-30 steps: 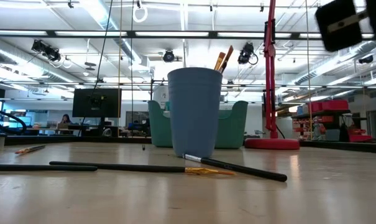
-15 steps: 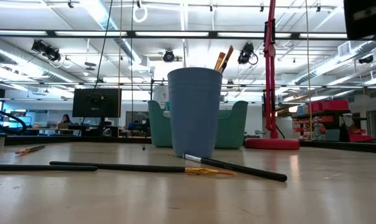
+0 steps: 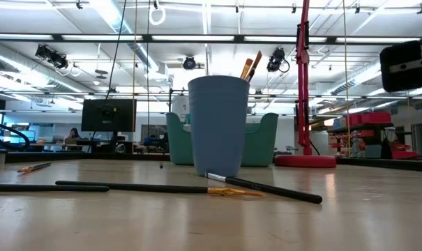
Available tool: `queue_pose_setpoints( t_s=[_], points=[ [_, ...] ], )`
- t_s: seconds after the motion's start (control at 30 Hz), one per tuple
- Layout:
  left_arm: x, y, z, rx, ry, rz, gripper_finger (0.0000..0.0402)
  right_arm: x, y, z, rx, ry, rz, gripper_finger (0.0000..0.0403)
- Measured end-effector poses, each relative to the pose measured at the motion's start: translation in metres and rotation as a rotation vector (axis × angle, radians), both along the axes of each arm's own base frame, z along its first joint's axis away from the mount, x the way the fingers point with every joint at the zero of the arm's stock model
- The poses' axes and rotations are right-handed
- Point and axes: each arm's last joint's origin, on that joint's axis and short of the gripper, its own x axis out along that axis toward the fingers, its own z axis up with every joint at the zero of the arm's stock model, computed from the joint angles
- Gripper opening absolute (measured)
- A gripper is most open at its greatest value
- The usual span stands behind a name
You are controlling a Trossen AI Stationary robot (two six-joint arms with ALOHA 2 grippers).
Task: Pick & Place Paint Supplies
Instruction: Put the silver paint brush into the blue cup
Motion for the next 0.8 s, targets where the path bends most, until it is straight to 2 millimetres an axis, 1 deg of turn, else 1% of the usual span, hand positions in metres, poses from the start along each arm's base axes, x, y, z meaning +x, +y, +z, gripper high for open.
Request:
queue_pose_setpoints(
  t_s=[0.23,0.8],
  points=[
    [0.0000,-0.0001,0.0000,-0.004,0.000,0.000,0.0048,-0.0010,0.0020,0.0023,0.036,0.000,0.071,0.0095],
    [0.0000,0.0000,0.0000,-0.004,0.000,0.000,0.0048,-0.0007,0.0018,0.0021,0.041,0.008,0.059,0.0095]
  ],
)
